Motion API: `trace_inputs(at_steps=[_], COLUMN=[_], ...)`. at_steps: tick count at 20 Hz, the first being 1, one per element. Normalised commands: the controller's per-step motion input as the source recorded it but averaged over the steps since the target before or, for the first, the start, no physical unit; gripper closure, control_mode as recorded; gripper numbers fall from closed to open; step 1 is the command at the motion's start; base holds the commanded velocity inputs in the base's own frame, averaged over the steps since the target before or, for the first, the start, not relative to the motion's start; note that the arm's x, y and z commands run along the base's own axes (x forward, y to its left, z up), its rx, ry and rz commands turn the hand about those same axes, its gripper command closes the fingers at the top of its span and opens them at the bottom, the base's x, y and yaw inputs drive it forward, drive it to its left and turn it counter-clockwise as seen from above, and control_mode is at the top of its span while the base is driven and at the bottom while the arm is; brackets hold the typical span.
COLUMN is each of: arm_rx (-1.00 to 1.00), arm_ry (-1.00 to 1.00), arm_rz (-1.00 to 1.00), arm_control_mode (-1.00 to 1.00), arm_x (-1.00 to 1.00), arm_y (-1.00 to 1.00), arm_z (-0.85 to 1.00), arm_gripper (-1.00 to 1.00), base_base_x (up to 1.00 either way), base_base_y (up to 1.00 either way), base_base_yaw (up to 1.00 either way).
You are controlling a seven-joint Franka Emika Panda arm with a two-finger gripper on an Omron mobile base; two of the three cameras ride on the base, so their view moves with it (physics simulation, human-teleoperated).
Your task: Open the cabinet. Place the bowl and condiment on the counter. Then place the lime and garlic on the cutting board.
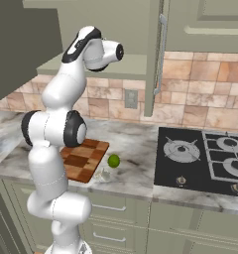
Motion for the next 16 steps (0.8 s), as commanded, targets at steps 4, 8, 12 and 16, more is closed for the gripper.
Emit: trace_inputs(at_steps=[4,8,12,16], arm_rx=[0.0,0.0,0.0,0.0], arm_ry=[0.0,0.0,0.0,0.0], arm_rz=[0.0,0.0,0.0,0.0], arm_control_mode=[-1.0,-1.0,-1.0,-1.0], arm_x=[0.17,0.16,0.14,0.15], arm_y=[0.0,0.0,0.0,0.0], arm_z=[-0.01,0.0,0.0,-0.01], arm_gripper=[-1.0,-1.0,-1.0,-1.0], base_base_x=[0.0,0.0,0.0,0.0], base_base_y=[0.0,0.0,0.0,0.0], base_base_yaw=[0.0,0.0,0.0,0.0])
